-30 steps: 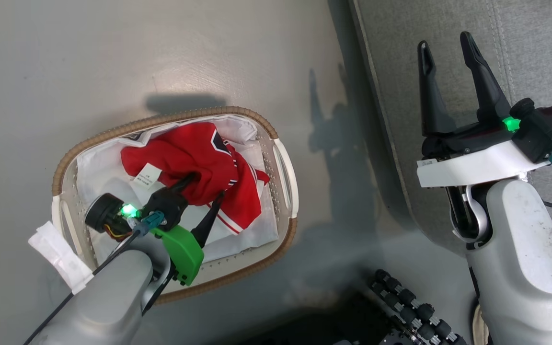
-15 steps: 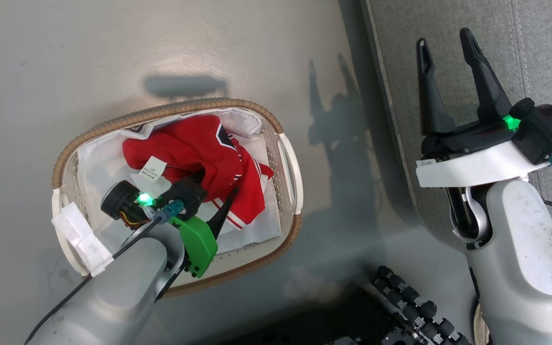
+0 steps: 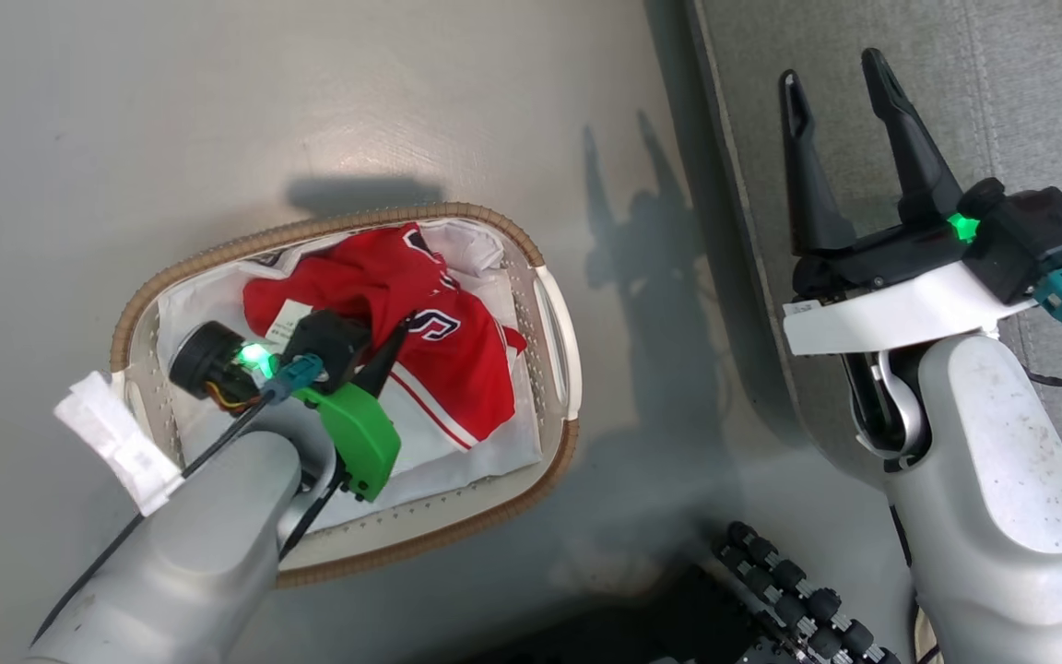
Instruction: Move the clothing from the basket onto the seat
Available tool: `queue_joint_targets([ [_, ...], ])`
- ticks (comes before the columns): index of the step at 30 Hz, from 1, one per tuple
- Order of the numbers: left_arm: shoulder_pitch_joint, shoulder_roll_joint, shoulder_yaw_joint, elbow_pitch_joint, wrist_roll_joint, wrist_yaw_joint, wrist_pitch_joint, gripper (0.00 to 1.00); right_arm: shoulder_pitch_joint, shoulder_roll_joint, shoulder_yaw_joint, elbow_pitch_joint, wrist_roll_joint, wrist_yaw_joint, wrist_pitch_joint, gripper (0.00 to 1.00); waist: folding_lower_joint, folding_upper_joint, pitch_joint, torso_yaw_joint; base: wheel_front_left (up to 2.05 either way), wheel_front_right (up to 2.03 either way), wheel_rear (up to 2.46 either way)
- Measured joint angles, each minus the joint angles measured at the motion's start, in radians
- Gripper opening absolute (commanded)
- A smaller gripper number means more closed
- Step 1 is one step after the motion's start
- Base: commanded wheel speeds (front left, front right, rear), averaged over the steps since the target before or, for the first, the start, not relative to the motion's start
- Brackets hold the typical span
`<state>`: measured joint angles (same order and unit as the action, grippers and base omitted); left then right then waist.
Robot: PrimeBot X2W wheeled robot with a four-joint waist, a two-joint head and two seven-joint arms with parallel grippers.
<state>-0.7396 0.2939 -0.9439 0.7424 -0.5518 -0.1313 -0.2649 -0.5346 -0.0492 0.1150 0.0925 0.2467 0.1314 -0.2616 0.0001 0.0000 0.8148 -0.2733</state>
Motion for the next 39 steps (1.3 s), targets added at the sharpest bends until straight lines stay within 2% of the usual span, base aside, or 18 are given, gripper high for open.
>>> queue_joint_targets([
  [3,0.025,0.006,0.024,-0.016,0.012,0.000,0.000,0.00,-0.009,0.000,0.011,0.022,0.003,0.000,0.000,1.00,0.0000,0.0000,-0.025,-0.004,0.00,0.00,0.00],
  [8,0.079,-0.016,0.072,-0.065,0.015,0.000,0.000,0.00,-0.006,0.000,0.025,0.066,0.001,0.000,0.000,1.00,0.0000,0.0000,-0.089,0.001,0.00,0.00,0.00],
  [19,0.221,-0.038,0.247,-0.208,0.071,0.000,0.001,0.00,0.023,0.001,0.047,0.124,0.007,0.000,0.000,1.00,-0.0001,0.0000,-0.257,0.044,0.00,0.00,0.00],
  [26,0.275,-0.079,0.341,-0.316,0.123,0.000,0.001,0.00,0.084,0.000,0.016,0.155,0.002,0.000,0.000,1.00,-0.0001,0.0000,-0.355,0.098,0.00,0.00,0.00],
  [35,0.362,-0.110,0.486,-0.431,0.161,0.000,0.001,0.00,0.156,0.001,0.025,0.198,0.004,0.000,0.000,1.00,-0.0002,0.0000,-0.479,0.173,0.00,0.00,0.00],
  [39,0.374,-0.122,0.511,-0.477,0.181,0.000,0.001,0.00,0.184,0.001,0.032,0.215,0.010,0.000,0.000,1.00,-0.0002,0.0000,-0.529,0.200,0.00,0.00,0.00],
])
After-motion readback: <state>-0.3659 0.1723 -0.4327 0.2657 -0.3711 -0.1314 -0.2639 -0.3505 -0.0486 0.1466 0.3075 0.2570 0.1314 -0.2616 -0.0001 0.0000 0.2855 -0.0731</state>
